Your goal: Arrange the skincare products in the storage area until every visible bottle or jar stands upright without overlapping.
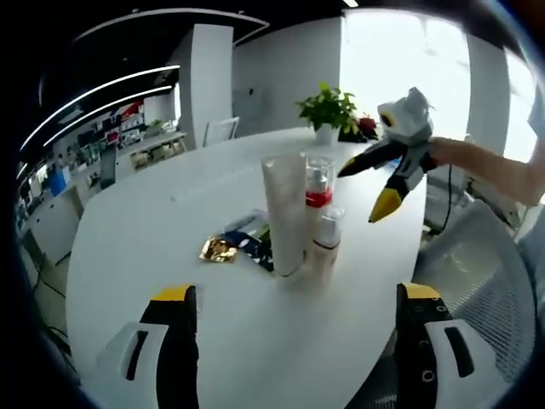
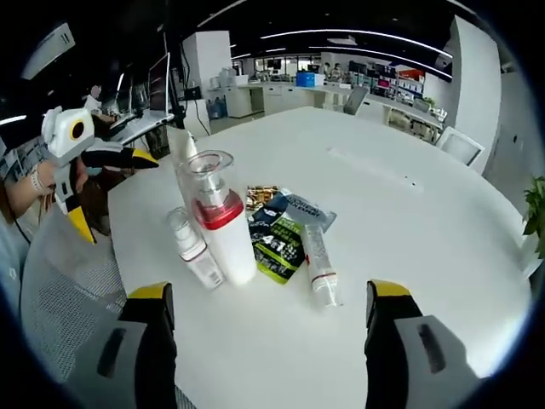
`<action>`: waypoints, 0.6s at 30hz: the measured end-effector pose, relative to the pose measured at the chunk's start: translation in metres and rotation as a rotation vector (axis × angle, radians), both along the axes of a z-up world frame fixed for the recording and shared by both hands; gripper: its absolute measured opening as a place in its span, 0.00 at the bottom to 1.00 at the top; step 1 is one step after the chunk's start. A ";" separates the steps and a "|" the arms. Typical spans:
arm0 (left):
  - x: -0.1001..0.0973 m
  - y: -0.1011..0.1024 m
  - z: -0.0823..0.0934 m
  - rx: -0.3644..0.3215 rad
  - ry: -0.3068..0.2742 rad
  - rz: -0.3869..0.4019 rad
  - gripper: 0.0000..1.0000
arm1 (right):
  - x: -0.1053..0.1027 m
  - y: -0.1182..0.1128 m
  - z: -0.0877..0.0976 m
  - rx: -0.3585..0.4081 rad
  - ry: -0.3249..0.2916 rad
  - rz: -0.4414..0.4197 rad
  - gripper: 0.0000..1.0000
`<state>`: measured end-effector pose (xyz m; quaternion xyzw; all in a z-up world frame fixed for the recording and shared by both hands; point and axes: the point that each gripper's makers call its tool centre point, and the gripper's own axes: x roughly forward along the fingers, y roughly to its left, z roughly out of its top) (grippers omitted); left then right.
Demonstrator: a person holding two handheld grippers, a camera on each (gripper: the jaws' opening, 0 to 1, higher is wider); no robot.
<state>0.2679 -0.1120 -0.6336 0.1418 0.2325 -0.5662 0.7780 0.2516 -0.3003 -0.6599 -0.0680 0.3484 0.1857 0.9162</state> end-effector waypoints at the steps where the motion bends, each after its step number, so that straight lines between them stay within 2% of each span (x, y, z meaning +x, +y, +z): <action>1: 0.000 0.000 -0.001 0.004 0.001 0.001 0.94 | 0.000 -0.002 -0.004 -0.011 0.015 0.011 0.91; 8: 0.001 -0.002 -0.001 -0.006 0.013 0.006 0.97 | 0.004 -0.018 -0.034 -0.077 0.119 0.030 0.91; 10: 0.000 -0.003 0.000 -0.022 0.013 0.001 0.97 | 0.007 -0.020 -0.038 -0.077 0.130 0.037 0.88; 13: 0.000 -0.002 -0.003 -0.008 0.026 0.004 0.97 | 0.012 -0.022 -0.048 -0.073 0.163 0.054 0.86; 15: 0.001 0.000 -0.006 0.003 0.027 0.010 0.97 | 0.014 -0.024 -0.052 -0.087 0.181 0.064 0.84; 18: 0.002 0.001 -0.006 -0.002 0.038 0.020 0.97 | 0.019 -0.024 -0.057 -0.086 0.205 0.077 0.73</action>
